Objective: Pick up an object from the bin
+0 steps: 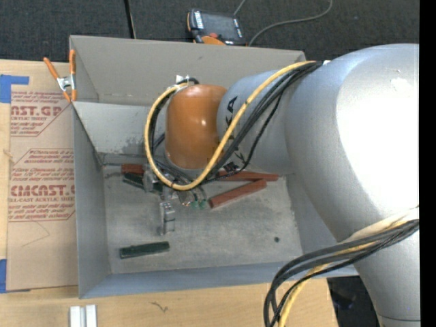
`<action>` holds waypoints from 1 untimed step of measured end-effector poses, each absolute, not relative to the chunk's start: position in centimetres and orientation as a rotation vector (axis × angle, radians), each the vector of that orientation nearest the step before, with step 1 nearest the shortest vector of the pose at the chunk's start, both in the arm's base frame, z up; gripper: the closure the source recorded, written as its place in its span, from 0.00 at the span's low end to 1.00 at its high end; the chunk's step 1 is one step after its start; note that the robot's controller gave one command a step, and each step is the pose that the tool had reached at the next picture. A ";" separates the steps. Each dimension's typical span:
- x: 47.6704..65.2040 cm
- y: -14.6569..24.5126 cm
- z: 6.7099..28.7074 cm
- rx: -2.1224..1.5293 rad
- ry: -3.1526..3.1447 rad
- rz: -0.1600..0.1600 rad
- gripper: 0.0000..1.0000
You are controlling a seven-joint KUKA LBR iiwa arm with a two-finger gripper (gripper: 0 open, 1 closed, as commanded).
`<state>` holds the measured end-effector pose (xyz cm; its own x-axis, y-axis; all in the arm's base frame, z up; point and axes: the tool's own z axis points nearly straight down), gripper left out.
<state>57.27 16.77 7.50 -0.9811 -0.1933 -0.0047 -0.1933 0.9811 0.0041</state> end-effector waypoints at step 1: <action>54.1 9.4 14.2 -0.315 3.120 -0.003 0.00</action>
Offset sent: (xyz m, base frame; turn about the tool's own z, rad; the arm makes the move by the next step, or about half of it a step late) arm -0.0327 -0.0696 0.0635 -0.0117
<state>54.11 9.44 14.19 -0.9798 -0.1998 -0.0052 -0.1998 0.9798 -0.0027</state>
